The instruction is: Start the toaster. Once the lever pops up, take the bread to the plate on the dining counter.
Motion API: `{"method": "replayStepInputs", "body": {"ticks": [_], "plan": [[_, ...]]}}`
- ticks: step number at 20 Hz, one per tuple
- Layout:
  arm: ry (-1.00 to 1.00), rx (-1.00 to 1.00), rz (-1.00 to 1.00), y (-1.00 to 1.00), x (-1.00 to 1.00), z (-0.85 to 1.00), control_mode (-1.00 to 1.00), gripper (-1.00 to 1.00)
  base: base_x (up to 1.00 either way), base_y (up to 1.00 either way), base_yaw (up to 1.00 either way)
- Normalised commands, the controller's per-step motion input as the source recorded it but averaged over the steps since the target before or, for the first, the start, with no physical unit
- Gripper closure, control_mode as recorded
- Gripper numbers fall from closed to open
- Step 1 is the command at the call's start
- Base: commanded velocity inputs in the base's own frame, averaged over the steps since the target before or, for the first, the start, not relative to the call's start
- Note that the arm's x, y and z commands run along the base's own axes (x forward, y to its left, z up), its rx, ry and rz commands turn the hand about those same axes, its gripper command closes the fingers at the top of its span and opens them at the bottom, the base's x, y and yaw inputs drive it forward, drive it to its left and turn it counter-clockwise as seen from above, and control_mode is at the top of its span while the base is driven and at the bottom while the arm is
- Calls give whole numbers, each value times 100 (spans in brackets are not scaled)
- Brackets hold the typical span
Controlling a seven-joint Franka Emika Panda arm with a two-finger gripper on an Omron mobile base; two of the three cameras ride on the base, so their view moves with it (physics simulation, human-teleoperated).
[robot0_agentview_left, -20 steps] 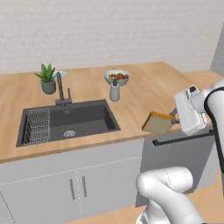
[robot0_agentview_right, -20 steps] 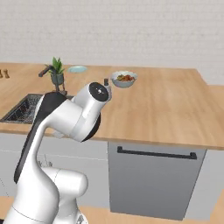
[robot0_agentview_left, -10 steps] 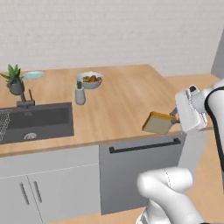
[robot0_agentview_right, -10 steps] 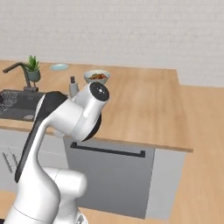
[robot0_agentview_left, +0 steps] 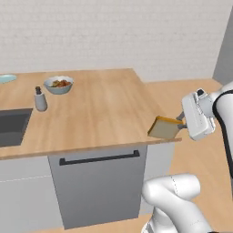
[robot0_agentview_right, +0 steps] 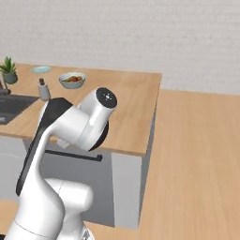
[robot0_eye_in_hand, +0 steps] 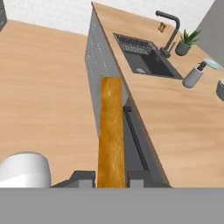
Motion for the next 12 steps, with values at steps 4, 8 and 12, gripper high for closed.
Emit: {"method": "replayStepInputs", "body": {"ticks": [4,8,12], "plan": [[0,0,0,0,0,0,100,100,0,-100,12],[0,0,0,0,0,0,100,100,0,-100,10],[0,0,0,0,0,0,100,100,7,-100,9]]}}
